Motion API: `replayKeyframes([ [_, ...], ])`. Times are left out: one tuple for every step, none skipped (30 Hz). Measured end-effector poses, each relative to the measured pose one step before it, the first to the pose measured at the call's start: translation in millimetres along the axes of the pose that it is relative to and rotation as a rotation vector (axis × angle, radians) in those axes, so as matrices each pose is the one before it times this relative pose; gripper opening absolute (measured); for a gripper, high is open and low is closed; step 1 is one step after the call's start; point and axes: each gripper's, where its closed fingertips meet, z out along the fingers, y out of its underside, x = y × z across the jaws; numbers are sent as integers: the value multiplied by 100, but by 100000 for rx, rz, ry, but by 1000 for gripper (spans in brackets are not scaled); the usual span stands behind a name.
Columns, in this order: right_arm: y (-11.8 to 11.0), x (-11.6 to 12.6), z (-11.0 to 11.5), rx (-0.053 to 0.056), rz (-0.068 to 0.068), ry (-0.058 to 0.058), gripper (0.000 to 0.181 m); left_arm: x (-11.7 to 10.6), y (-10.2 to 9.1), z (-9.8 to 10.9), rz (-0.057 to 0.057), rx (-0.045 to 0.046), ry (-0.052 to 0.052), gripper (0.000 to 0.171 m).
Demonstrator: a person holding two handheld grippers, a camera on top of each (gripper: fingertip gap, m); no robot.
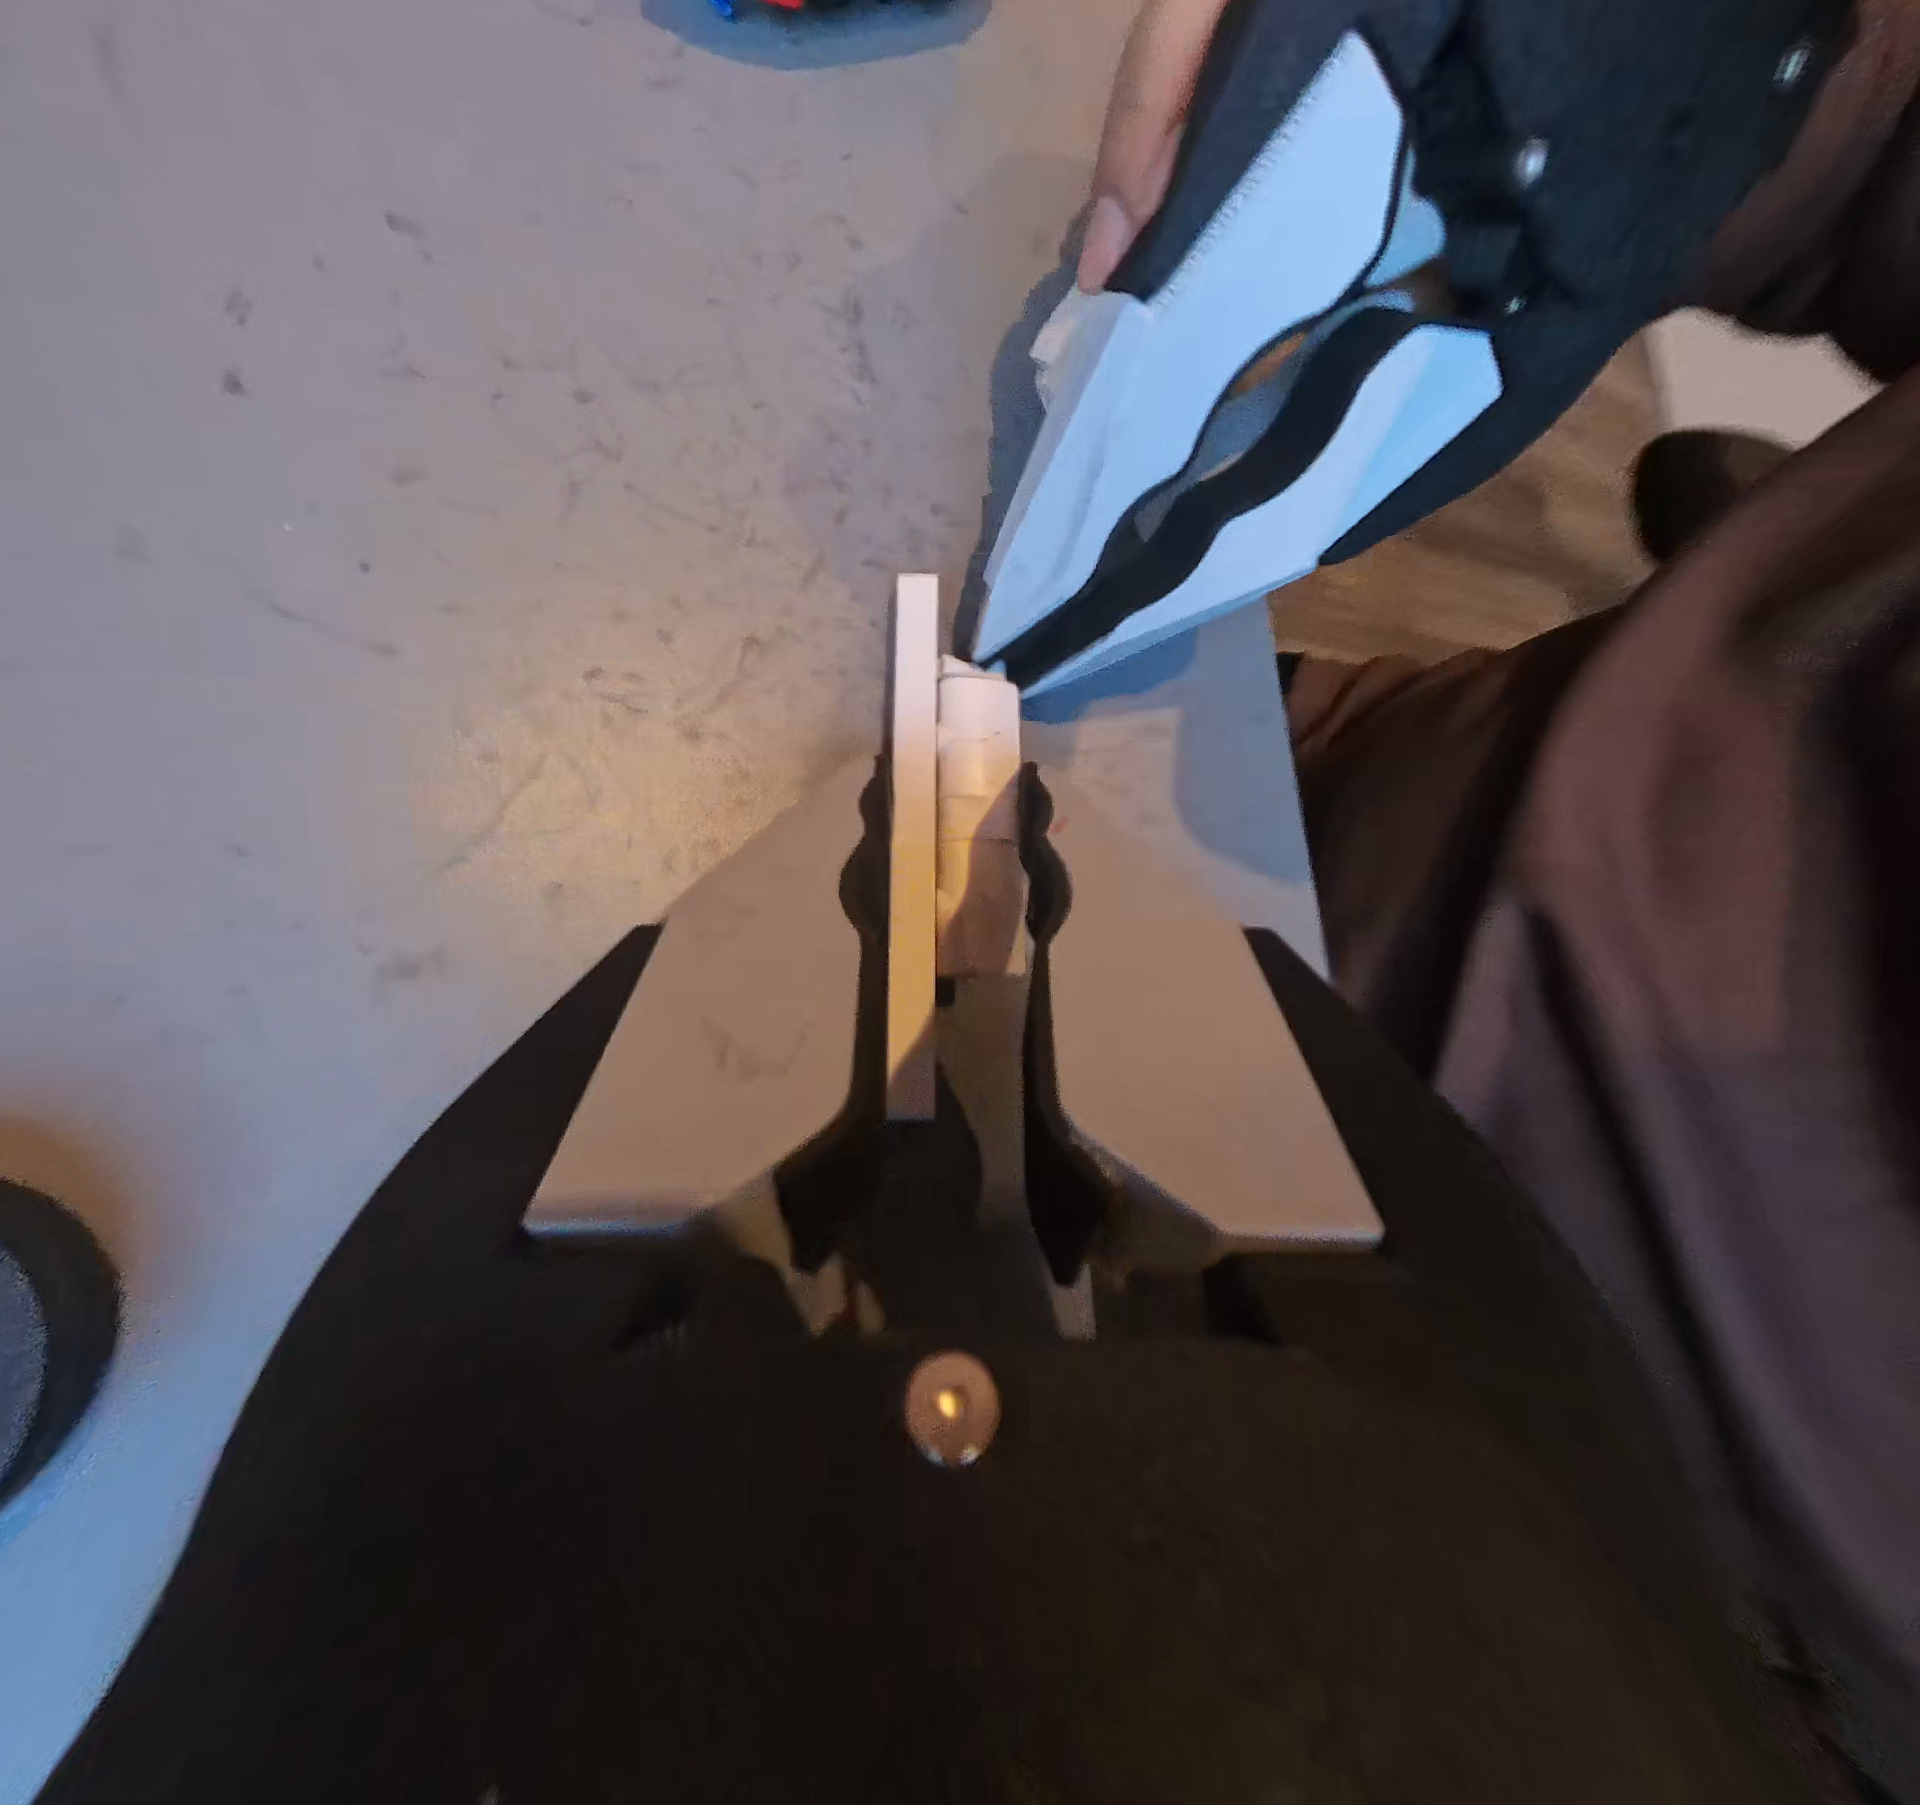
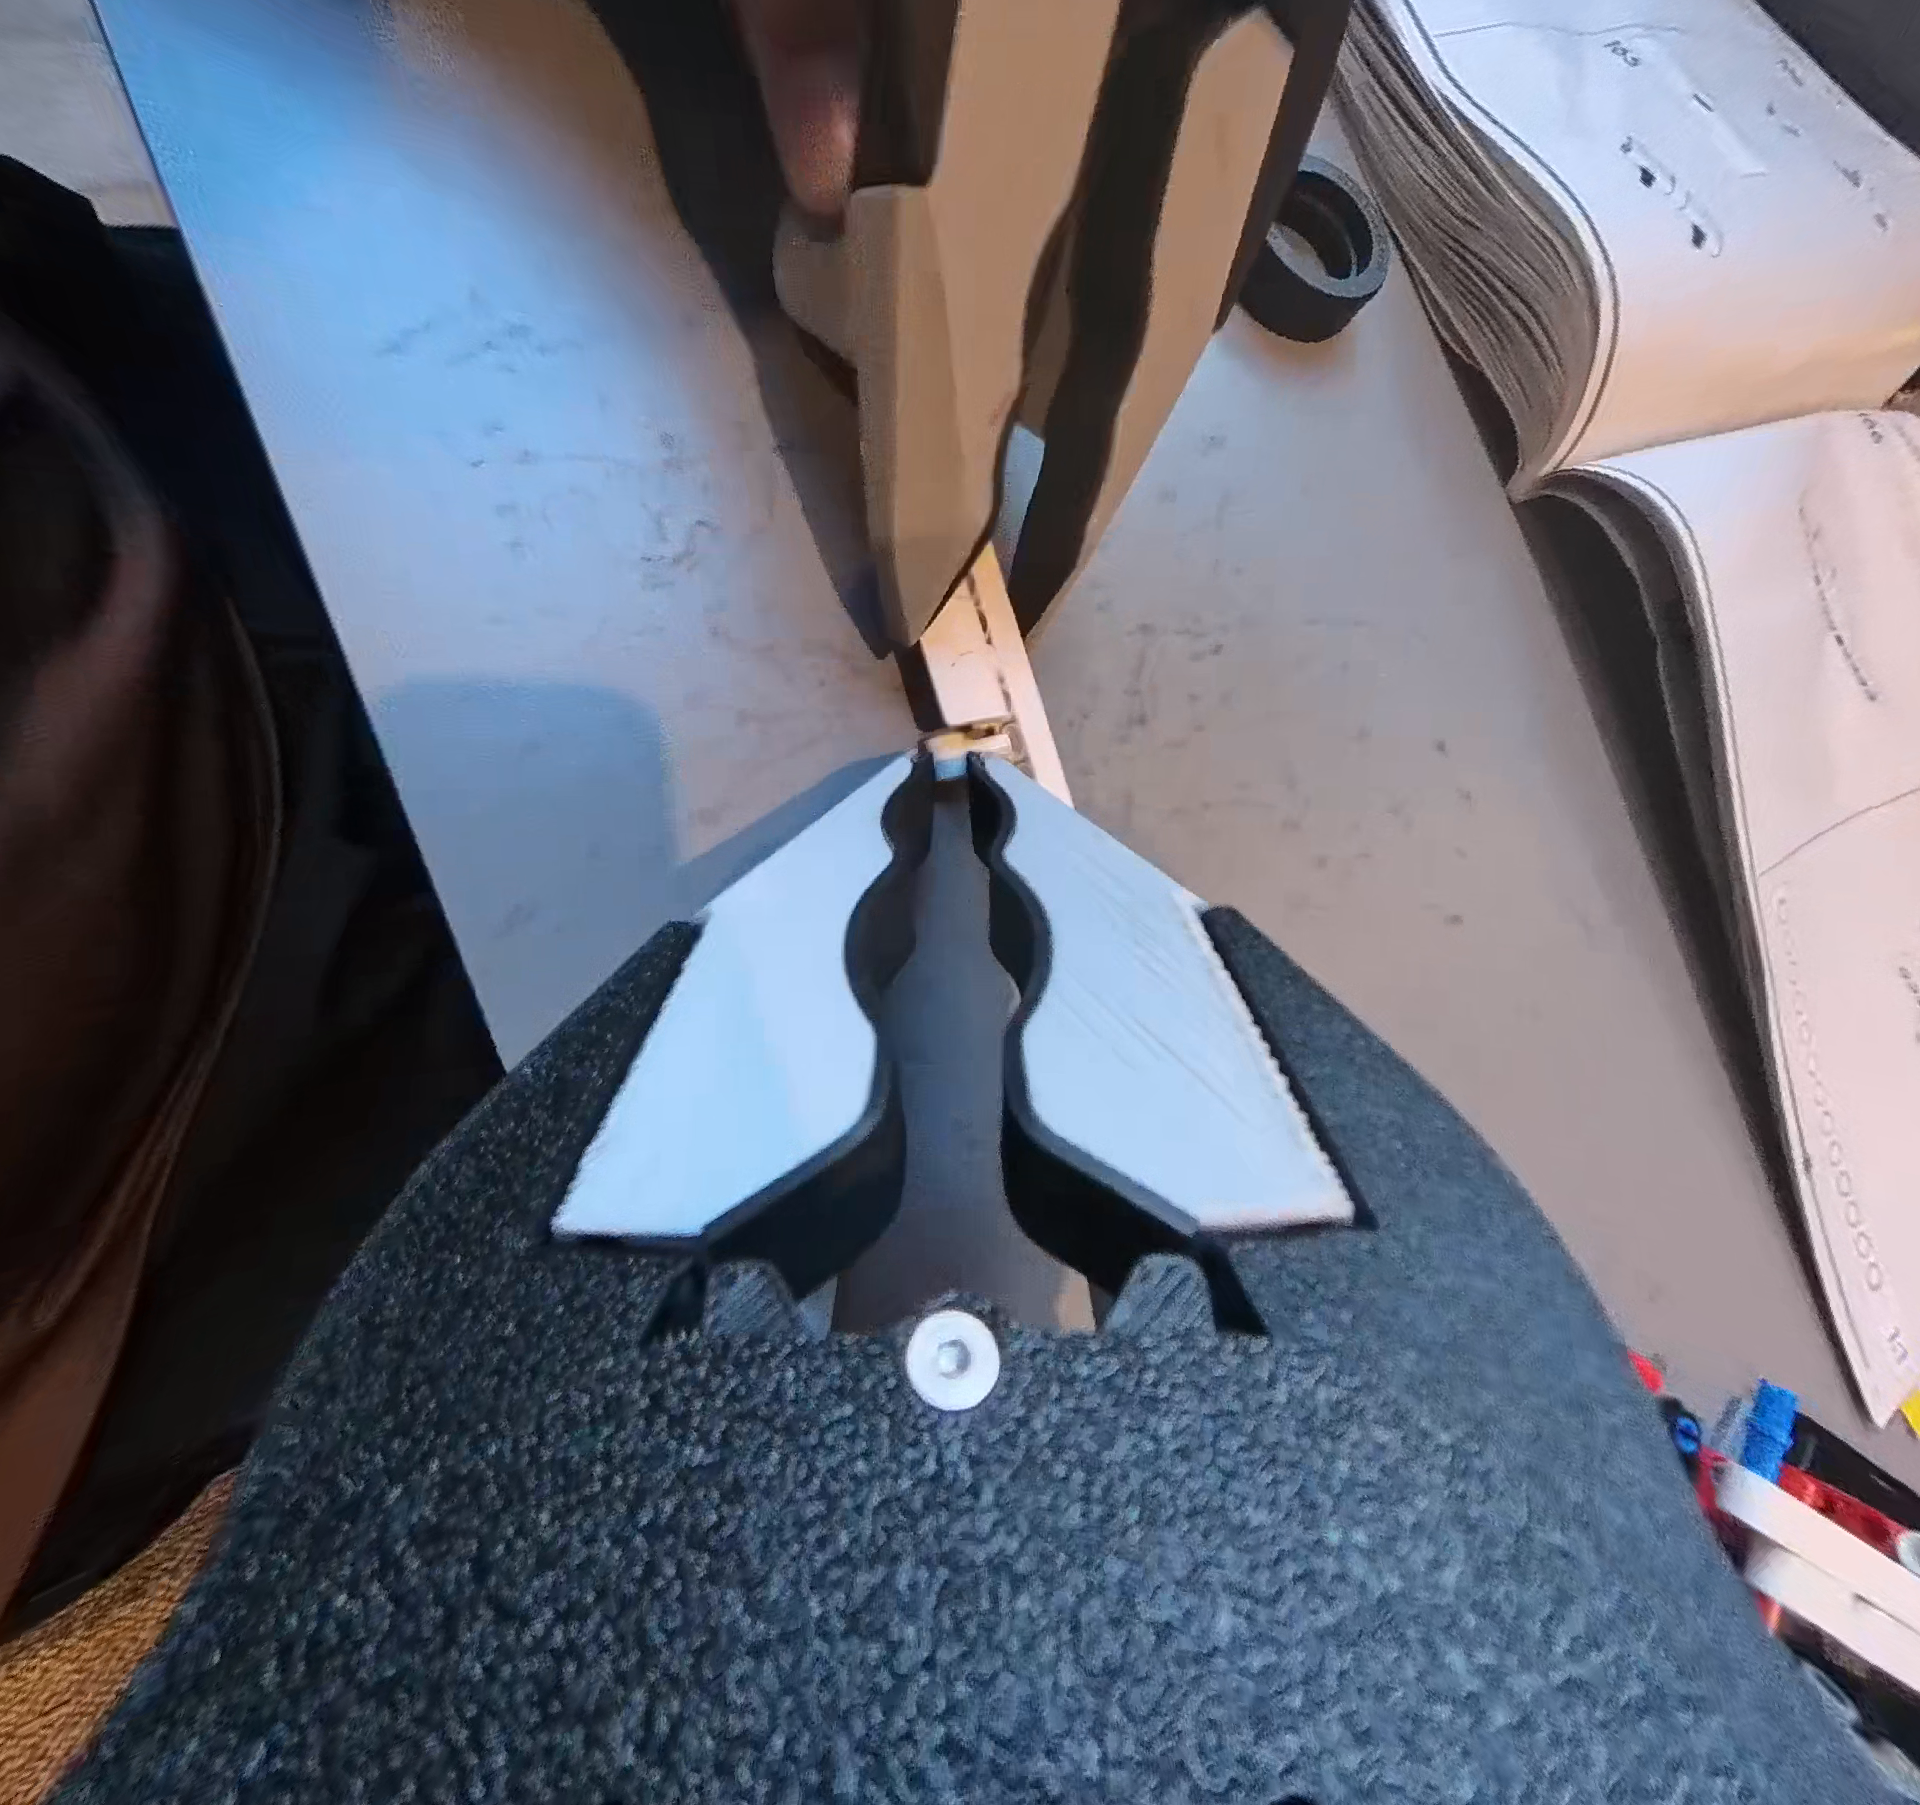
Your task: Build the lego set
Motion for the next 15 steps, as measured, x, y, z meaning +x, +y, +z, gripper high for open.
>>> replayKeyframes([
  [11,-65,-97,245,-1143,749,6,51,-8,-102,-4573,-461,3398,21],
  [44,-119,-126,236,-1138,461,6,-105,-85,-112,-3757,279,1697,21],
  [54,-89,-144,203,-233,561,7,-39,-35,-74,-3016,172,1314,21],
  [-84,-111,-208,917,686,-33,12,152,79,-24,-2728,-628,2180,21],
  [-157,-102,-229,1296,1559,-370,16,190,95,-1,-2324,-1010,2310,22],
  [-154,-7,-238,1381,1939,-69,19,17,-2,-7,-1580,-336,955,22],
  [-136,30,-243,1410,1789,-37,20,5,-28,-11,-1463,-206,688,22],
  [-155,18,-239,1490,1391,-323,22,6,-8,-10,-1183,-330,610,22],
  [-169,160,-202,1373,988,223,22,7,-2,-20,-1213,-346,603,22],
  [-224,352,-143,1250,-22,1023,22,27,20,-33,-1190,-422,615,22],
  [-301,390,-25,1134,-1429,967,22,30,50,-26,-577,-600,557,22],
  [-274,318,187,296,-2565,423,21,12,50,-39,-519,-373,349,22],
  [-194,183,346,-1046,-3177,-86,21,-13,26,-72,-843,-185,166,22],
  [-214,-43,439,-1741,-4099,-855,21,-14,48,-73,-976,-221,96,22],
  [-177,-116,477,-1792,-5003,-718,23,91,143,-54,-443,-643,415,22],
])
